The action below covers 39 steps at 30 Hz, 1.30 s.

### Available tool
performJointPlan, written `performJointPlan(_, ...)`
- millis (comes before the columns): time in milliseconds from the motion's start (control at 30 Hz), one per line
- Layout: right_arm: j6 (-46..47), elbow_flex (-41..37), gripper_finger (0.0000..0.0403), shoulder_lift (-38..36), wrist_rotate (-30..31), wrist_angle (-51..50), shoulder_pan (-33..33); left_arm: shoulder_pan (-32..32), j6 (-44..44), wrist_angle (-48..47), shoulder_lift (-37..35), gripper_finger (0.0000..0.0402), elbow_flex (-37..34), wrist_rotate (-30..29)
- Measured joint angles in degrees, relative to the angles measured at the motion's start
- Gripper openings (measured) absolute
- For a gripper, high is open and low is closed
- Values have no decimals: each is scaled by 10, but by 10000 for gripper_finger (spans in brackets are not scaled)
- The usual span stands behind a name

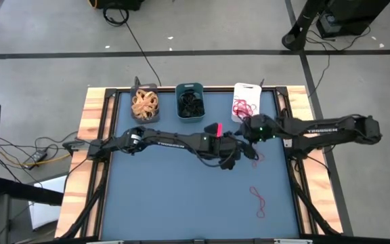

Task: Sort rubber bands into baskets
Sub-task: Put the red rubber band into the white bin

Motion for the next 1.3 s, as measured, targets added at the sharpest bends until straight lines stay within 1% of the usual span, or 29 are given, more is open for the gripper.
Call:
performJointPlan(133,11,-19,278,0,60,83,53,0,2,1,0,1,5,-2)
performJointPlan(300,6,-30,243,0,88,118,89,-1,3,1,0,1,5,-2)
performJointPlan(400,8,-36,209,1,113,120,96,-1,5,5,0,1,5,-2)
performJointPlan(533,8,-50,158,17,110,147,90,0,29,42,0,1,5,-1)
performJointPlan(633,9,-53,130,31,96,169,89,0,44,61,0,1,5,11)
performJointPlan(733,18,-53,102,43,99,176,89,0,45,63,0,1,5,15)
performJointPlan(800,22,-54,66,46,102,171,89,-1,45,62,0,1,5,16)
performJointPlan(867,16,-54,21,45,106,163,86,0,45,62,0,3,5,16)
performJointPlan(967,20,-52,9,43,125,161,82,4,44,57,0,15,5,16)
performJointPlan(1100,22,-38,6,36,146,146,69,8,42,56,0,50,5,16)
performJointPlan(1167,17,-24,5,30,172,128,61,8,43,56,0,72,5,16)
performJointPlan(1233,5,-8,4,20,213,104,52,8,43,56,0,96,5,16)
performJointPlan(1300,-16,7,4,6,253,77,44,8,43,57,0,117,5,29)
